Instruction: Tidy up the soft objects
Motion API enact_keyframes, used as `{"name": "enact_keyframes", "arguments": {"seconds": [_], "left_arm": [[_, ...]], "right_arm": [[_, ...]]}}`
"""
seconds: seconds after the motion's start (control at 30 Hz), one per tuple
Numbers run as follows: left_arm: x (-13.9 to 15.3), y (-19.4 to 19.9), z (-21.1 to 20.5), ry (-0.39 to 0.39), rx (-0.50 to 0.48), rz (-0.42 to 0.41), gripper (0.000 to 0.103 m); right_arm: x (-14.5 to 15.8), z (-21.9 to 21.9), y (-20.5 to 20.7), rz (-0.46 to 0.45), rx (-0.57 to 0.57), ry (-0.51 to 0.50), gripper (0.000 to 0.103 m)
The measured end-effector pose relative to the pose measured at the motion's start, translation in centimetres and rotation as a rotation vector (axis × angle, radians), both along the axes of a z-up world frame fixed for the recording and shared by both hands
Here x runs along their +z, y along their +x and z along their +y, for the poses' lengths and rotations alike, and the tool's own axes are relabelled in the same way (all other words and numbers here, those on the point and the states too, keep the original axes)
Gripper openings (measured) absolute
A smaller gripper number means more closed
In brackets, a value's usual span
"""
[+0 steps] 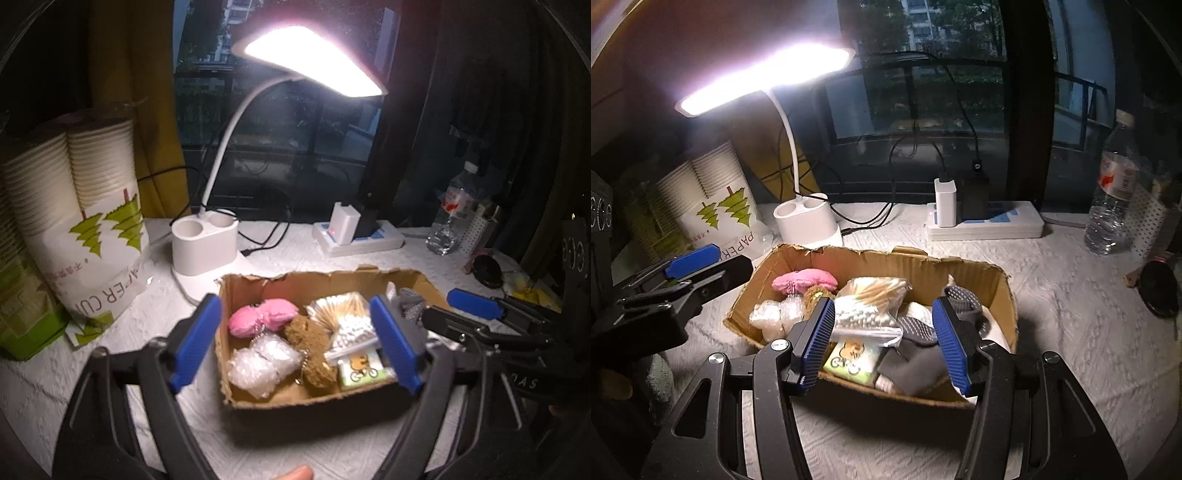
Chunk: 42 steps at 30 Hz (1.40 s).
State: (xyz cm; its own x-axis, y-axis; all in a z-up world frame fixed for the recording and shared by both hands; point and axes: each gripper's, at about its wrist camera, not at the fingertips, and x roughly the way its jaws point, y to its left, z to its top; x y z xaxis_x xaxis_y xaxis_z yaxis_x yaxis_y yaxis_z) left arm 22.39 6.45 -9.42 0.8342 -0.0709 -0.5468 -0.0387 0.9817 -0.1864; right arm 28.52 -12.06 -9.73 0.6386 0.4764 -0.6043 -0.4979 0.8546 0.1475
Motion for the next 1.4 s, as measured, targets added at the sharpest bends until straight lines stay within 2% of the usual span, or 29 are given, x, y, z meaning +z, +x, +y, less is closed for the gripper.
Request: {"name": "enact_keyframes", "arguments": {"seconds": [0.23,0.43,0.7,1.07,1.4], "left_arm": [[1.3,-2.6,-0.9,0.008,-0.003,-0.034,0.09],[2.7,-4.8,-1.8,0.026,-0.009,-0.069,0.091],[4.6,-7.4,-3.0,0.032,-0.022,-0.119,0.093],[7.4,-10.3,-4.4,0.065,-0.02,-0.182,0.102],[10.1,-12.3,-5.0,0.109,0.005,-0.256,0.102]], "right_arm": [[0.9,-1.1,-2.4,-0.033,-0.025,-0.004,0.065],[2.1,-2.3,-4.5,-0.071,-0.045,-0.001,0.066],[3.8,-3.9,-7.4,-0.133,-0.078,-0.004,0.077],[6.6,-5.9,-10.6,-0.215,-0.137,0.0,0.087],[9.5,-7.4,-13.0,-0.289,-0.177,0.01,0.088]]}}
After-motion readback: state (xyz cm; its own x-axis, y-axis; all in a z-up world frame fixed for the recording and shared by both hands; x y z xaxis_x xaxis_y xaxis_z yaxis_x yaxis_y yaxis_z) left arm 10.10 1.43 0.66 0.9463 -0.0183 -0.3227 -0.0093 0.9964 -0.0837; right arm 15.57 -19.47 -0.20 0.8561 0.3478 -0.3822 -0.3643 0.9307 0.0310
